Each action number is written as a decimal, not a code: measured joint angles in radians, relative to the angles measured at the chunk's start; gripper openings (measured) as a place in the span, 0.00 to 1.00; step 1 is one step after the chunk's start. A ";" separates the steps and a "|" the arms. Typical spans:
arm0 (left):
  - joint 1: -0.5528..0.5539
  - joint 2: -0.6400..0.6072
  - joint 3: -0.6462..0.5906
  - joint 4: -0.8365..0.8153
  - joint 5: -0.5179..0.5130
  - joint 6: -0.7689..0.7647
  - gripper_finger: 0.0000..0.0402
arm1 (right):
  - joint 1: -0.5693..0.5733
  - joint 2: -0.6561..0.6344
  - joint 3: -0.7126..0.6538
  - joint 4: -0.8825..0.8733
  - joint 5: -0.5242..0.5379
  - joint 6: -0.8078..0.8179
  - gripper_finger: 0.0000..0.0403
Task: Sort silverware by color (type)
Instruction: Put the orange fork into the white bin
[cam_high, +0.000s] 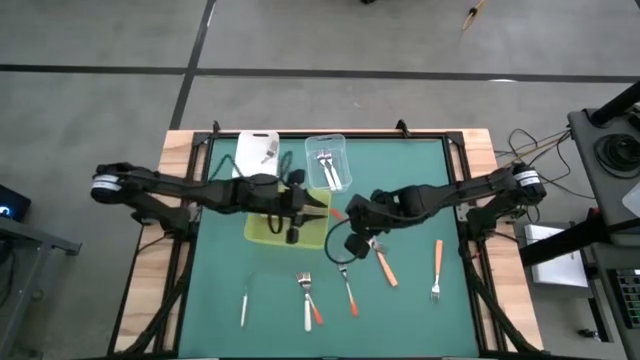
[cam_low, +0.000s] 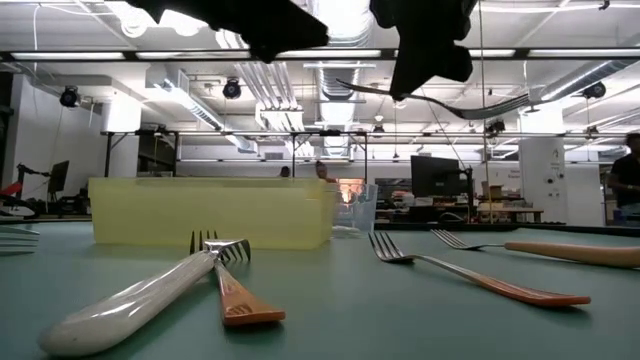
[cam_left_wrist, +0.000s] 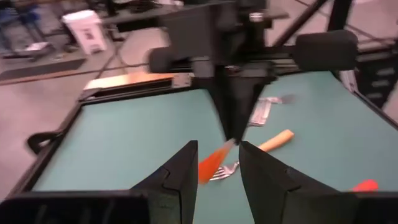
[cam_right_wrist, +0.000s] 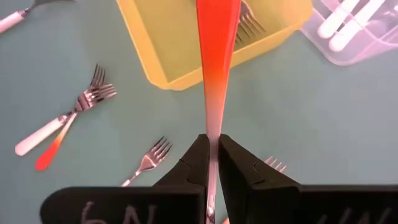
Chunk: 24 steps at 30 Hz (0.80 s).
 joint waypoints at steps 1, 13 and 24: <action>0.000 0.027 0.025 -0.015 0.011 0.012 0.26 | -0.006 0.000 0.000 -0.001 -0.008 -0.012 0.03; 0.000 0.276 0.249 -0.217 -0.028 0.171 0.55 | -0.018 0.000 0.000 -0.035 -0.009 -0.044 0.03; 0.000 0.404 0.389 -0.321 -0.028 0.211 0.54 | -0.018 0.000 0.000 -0.044 -0.009 -0.051 0.03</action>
